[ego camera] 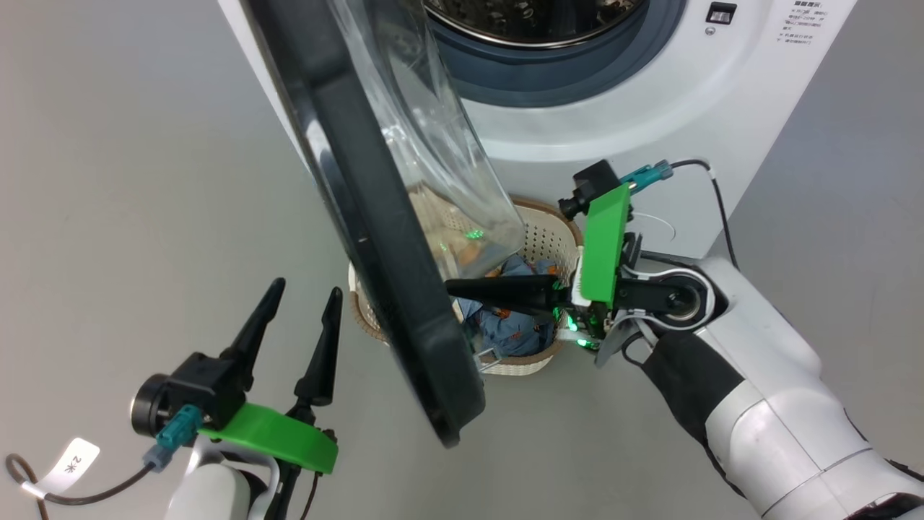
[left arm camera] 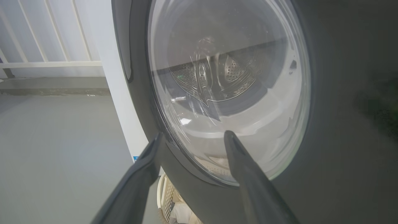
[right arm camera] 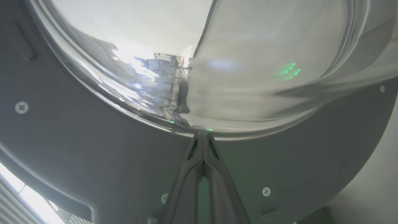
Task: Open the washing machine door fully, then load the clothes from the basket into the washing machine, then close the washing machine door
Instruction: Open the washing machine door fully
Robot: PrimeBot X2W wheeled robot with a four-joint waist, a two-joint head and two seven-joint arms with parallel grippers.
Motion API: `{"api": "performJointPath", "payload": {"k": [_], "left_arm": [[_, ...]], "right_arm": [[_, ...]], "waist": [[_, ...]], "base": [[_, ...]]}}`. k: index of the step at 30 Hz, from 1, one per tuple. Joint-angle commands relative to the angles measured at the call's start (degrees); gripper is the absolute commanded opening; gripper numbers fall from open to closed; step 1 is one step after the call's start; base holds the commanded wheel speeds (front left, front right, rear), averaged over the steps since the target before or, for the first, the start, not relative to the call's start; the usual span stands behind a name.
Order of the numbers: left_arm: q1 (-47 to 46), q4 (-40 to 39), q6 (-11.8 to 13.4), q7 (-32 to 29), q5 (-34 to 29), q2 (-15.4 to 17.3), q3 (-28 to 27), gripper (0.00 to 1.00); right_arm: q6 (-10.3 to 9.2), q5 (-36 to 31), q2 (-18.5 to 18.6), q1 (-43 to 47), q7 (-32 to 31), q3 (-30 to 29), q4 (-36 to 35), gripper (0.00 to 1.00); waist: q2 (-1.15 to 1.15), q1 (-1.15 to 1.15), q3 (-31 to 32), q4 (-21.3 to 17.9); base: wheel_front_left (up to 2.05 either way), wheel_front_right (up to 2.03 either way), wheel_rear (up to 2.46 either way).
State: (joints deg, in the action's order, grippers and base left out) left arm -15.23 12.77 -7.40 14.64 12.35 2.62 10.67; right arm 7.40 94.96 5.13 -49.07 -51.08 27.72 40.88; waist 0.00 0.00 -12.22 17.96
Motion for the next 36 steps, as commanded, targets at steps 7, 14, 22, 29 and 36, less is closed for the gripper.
{"api": "performJointPath", "payload": {"k": [7, 14, 22, 29, 36], "left_arm": [[-0.99, -1.33, -0.09, 0.36, 0.41, 0.93, -2.09, 1.00], [-0.69, -1.08, -0.09, 0.36, 0.20, 0.96, -2.79, 1.00], [-0.34, -0.70, -0.09, 0.36, -0.07, 1.58, -3.50, 1.00], [0.37, -0.67, -0.09, 0.36, -0.15, 2.22, -3.91, 1.00], [1.10, -0.65, -0.09, 0.36, -0.26, 2.78, -4.23, 1.00]], "right_arm": [[0.09, 3.36, -2.22, -0.39, 3.77, 4.40, -0.67, 0.00], [0.09, 4.93, 0.17, 0.33, 6.46, 4.74, -1.24, 0.00], [0.09, 4.60, 5.74, 3.89, 14.62, 4.48, -4.90, 0.57], [0.09, -3.55, 10.72, 7.65, 29.28, 4.27, -13.41, 1.00], [0.09, -16.63, 14.50, 12.24, 45.04, 3.03, -19.59, 1.00]], "waist": [[0.00, 0.00, -0.05, -0.61], [0.00, 0.00, 0.56, -2.00], [0.00, 0.00, 1.93, -3.62], [0.00, 0.00, 3.02, -4.85], [0.00, 0.00, 3.76, -5.61]], "base": [[0.00, 0.00, 0.00], [0.00, 0.00, 0.00], [0.00, 0.00, 0.00], [0.00, 0.00, 0.00], [0.00, 0.00, 0.00]]}}
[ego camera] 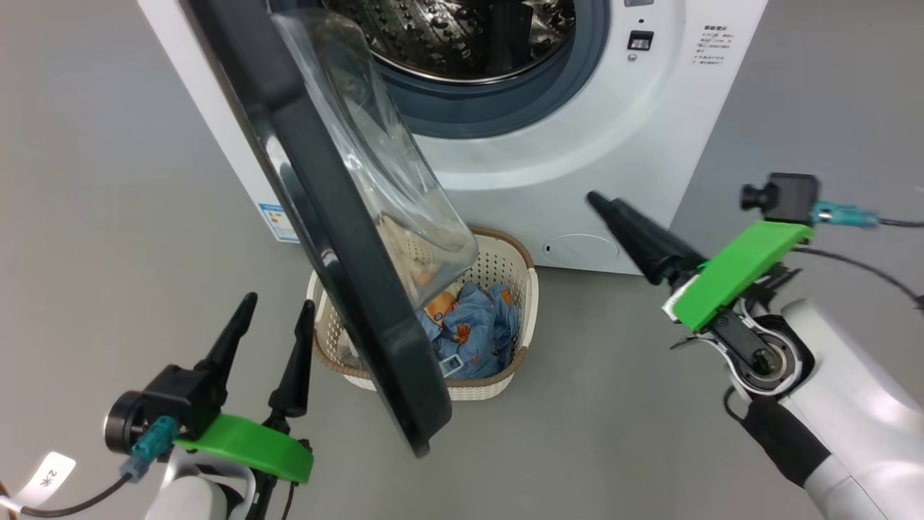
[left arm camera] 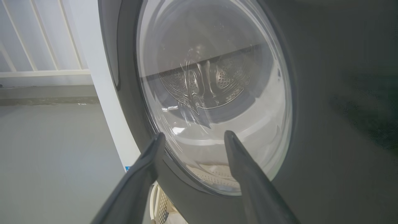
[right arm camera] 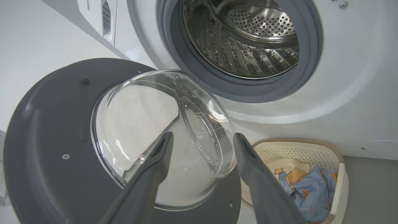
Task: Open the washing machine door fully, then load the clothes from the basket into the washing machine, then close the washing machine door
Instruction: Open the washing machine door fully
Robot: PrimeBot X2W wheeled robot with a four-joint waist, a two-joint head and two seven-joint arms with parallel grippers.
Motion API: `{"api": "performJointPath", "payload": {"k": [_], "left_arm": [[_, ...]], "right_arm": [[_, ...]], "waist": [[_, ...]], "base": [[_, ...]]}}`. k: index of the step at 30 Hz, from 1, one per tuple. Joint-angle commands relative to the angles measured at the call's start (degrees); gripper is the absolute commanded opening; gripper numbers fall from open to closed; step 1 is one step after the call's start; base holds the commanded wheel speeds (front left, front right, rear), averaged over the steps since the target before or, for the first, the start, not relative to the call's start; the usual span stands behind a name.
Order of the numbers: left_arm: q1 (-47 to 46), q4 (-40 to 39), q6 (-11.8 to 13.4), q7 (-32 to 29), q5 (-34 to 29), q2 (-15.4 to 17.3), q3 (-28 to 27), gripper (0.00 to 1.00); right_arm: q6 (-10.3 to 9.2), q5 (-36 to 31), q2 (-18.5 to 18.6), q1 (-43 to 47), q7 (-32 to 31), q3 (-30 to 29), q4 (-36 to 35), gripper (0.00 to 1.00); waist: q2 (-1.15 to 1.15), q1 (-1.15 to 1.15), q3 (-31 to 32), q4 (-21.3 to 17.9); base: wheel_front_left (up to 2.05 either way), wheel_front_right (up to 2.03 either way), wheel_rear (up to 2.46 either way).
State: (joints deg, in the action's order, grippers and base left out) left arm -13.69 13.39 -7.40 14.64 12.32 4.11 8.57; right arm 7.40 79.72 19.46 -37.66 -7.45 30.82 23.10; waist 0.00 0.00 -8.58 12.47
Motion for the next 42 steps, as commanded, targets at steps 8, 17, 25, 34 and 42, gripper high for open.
{"api": "performJointPath", "payload": {"k": [8, 17, 25, 34, 42], "left_arm": [[0.33, -1.46, -0.09, 0.36, -0.53, 1.68, -2.95, 1.00], [2.66, -1.78, -0.09, 0.36, -1.22, 2.69, -4.45, 1.00], [5.26, -3.01, -0.04, 0.36, -1.46, 2.08, -7.70, 1.00], [9.54, -4.36, 0.00, 0.36, -2.43, 1.11, -9.45, 1.00], [14.29, -7.07, 1.07, 0.36, -2.46, -0.23, -10.39, 1.00]], "right_arm": [[0.09, -21.42, 1.22, 7.65, 18.63, -4.51, -2.47, 1.00], [0.09, -43.48, -3.08, 20.38, 22.39, -17.23, -7.05, 1.00], [0.09, -54.54, -8.84, 30.76, 22.44, -24.62, -14.26, 1.00], [0.09, -60.68, -10.08, 35.88, 22.44, -27.16, -17.12, 1.00], [0.09, -66.87, -13.17, 41.29, 22.45, -30.54, -19.74, 1.00]], "waist": [[0.00, 0.00, 1.04, -1.01], [0.00, 0.00, 2.73, -3.49], [0.00, 0.00, 4.11, -6.21], [0.00, 0.00, 6.16, -8.28], [0.00, 0.00, 7.91, -8.78]], "base": [[0.00, 0.00, 0.00], [0.00, 0.00, 0.00], [0.00, 0.00, 0.00], [0.00, 0.00, 0.00], [0.00, 0.00, 0.00]]}}
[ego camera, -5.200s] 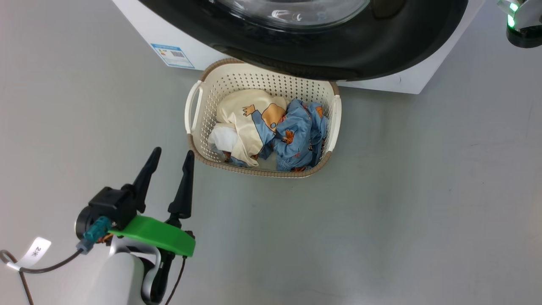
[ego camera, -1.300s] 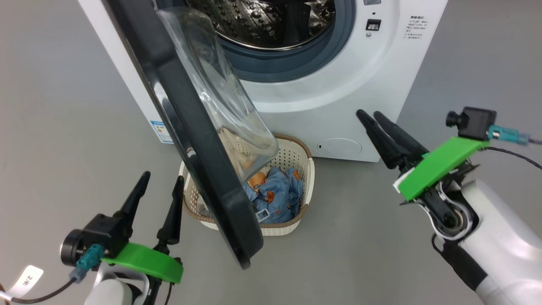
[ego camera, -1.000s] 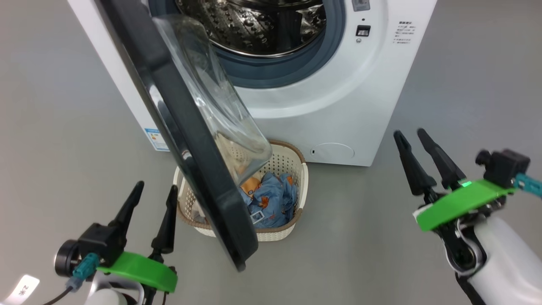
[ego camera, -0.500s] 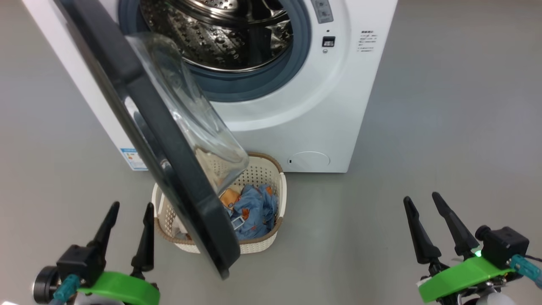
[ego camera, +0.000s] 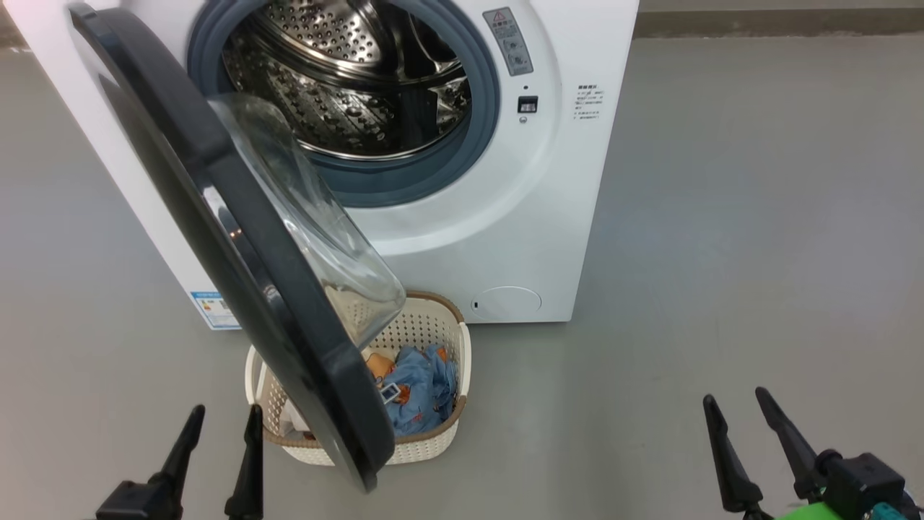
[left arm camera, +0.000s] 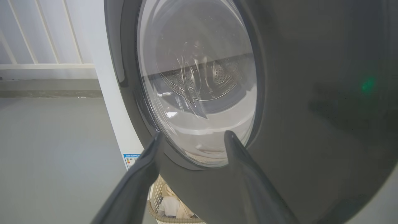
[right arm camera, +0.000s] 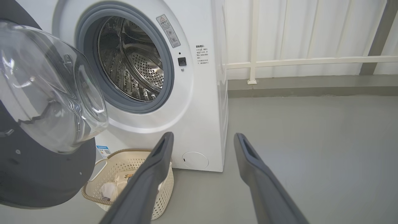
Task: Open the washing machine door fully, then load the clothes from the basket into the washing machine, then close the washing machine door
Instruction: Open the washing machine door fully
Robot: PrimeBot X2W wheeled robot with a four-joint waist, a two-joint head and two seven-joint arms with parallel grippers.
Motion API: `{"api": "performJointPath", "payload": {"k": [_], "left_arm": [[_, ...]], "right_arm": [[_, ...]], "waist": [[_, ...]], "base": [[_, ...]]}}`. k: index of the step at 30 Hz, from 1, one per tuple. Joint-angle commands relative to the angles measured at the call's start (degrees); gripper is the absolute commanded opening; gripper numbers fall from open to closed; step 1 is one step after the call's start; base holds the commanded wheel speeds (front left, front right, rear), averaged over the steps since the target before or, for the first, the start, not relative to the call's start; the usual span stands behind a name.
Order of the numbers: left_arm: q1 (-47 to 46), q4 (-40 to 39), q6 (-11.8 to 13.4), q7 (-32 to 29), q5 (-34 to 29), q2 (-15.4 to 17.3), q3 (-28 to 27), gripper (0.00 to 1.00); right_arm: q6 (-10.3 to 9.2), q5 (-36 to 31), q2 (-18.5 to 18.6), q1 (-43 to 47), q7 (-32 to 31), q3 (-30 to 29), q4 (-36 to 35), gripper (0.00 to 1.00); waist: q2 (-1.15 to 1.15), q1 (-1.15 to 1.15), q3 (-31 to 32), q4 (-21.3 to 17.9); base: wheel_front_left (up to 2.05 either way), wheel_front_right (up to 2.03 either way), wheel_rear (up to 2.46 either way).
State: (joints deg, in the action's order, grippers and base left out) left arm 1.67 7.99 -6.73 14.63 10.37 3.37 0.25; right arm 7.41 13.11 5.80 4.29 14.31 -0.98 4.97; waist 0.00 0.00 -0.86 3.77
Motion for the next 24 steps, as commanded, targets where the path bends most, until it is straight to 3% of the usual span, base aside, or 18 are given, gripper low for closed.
{"api": "performJointPath", "payload": {"k": [1, 24], "left_arm": [[-0.67, -1.79, 0.40, 0.37, -0.49, 0.44, -2.12, 1.00], [1.18, -2.13, 0.20, 0.37, -0.41, -0.30, -3.10, 1.00]], "right_arm": [[0.08, -0.80, 0.26, -0.16, 0.68, 1.02, -1.85, 1.00], [0.08, -4.73, -2.64, 2.59, 0.69, -1.68, -2.93, 1.00]], "waist": [[0.00, 0.00, 0.33, -0.09], [0.00, 0.00, 1.35, 0.28]], "base": [[0.00, 0.00, 0.00], [0.00, 0.00, 0.00]]}}
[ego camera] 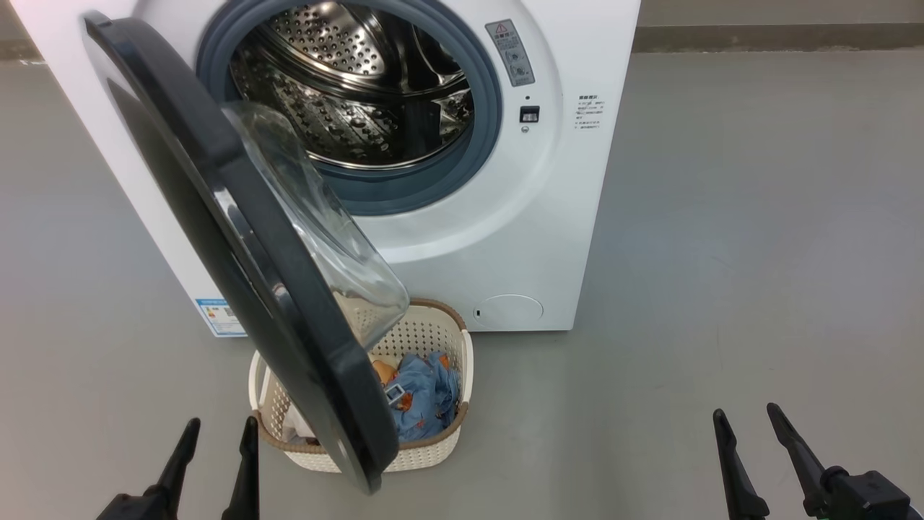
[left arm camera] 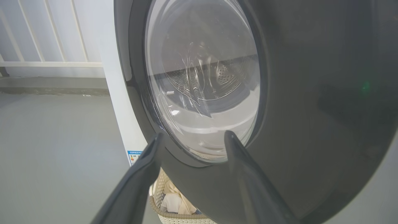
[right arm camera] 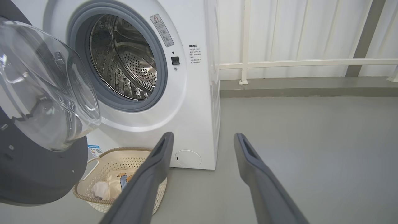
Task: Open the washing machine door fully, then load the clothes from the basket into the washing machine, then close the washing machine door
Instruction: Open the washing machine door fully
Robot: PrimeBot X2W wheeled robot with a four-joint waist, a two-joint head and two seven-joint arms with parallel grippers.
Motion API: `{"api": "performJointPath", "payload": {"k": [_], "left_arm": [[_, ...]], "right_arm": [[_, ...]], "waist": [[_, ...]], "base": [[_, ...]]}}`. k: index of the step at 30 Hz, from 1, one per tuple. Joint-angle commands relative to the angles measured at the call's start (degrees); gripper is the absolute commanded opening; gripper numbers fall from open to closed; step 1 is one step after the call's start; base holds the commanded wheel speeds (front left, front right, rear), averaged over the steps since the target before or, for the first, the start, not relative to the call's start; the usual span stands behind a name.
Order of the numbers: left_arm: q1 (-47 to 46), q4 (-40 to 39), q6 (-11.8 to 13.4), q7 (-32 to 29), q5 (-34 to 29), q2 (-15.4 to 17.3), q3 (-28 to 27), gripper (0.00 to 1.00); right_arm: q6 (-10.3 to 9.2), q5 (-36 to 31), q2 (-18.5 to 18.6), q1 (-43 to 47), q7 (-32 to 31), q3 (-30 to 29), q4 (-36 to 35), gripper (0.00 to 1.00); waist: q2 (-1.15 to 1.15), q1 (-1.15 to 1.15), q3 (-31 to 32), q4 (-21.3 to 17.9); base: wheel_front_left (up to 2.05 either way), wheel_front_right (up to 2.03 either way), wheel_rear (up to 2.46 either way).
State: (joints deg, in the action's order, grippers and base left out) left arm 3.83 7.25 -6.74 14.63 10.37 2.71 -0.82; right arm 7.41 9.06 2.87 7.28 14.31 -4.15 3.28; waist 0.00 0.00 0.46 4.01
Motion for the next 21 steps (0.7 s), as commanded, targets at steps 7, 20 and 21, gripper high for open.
{"api": "performJointPath", "payload": {"k": [7, 20, 21], "left_arm": [[-0.77, -1.28, 0.13, 0.37, -0.39, 0.30, -2.09, 1.00], [-0.36, -1.72, 0.03, 0.37, -0.32, 0.22, -2.56, 1.00], [-0.31, -1.68, 0.00, 0.37, -0.39, 0.22, -2.46, 1.00]], "right_arm": [[0.08, -0.87, 0.17, -0.40, 0.69, 1.61, -0.86, 1.00], [0.08, -1.12, 0.07, -0.38, 0.69, 2.11, -0.38, 1.00], [0.08, -1.14, 0.07, -0.38, 0.69, 2.12, -0.35, 1.00]], "waist": [[0.00, 0.00, 0.24, 0.22], [0.00, 0.00, 0.37, 0.50], [0.00, 0.00, 0.33, 0.51]], "base": [[0.00, 0.00, 0.00], [0.00, 0.00, 0.00], [0.00, 0.00, 0.00]]}}
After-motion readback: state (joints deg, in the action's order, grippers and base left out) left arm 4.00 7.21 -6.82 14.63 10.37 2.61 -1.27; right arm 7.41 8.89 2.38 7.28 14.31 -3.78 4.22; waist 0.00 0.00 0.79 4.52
